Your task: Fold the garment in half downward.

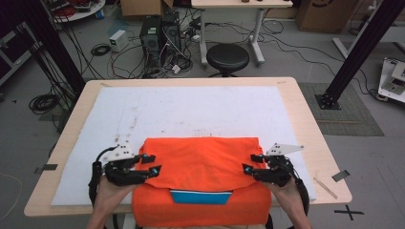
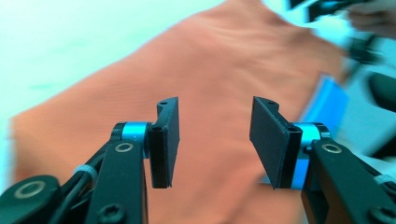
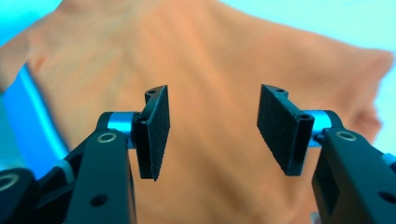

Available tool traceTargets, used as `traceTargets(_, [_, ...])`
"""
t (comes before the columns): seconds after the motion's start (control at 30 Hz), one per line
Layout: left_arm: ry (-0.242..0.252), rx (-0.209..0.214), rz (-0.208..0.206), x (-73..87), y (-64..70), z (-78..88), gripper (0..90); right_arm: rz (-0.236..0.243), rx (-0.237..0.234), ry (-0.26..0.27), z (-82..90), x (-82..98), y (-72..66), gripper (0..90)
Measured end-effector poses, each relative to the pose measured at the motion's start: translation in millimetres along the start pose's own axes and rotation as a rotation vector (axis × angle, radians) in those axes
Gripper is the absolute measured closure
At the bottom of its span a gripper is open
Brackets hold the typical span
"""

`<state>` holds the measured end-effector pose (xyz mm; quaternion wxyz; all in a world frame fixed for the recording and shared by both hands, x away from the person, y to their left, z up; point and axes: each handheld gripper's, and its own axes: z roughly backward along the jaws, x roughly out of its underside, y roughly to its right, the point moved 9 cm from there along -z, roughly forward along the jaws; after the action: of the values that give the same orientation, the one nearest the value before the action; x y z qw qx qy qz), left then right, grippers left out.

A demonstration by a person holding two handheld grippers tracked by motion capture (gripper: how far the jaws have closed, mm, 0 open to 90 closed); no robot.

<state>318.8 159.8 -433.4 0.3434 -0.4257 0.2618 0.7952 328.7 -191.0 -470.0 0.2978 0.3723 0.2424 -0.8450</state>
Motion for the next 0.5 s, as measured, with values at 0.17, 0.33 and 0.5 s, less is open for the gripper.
traceTargets(0.17, [-0.007, -0.083, 0.095, -3.1, -52.7, -3.9, 46.5, -0.045, 0.072, 0.030, -3.4, -17.1, 29.8, 36.5])
traceTargets(0.33, [-0.035, -0.096, 0.140, -0.7, -85.0, -21.1, 41.4, -0.104, 0.076, 0.011, -16.6, -24.5, 56.7, 32.8])
traceTargets(0.5, [-0.042, -0.067, 0.167, 1.5, -100.5, -34.9, 37.2, -0.121, 0.088, 0.022, -20.9, -31.7, 73.7, 30.1])
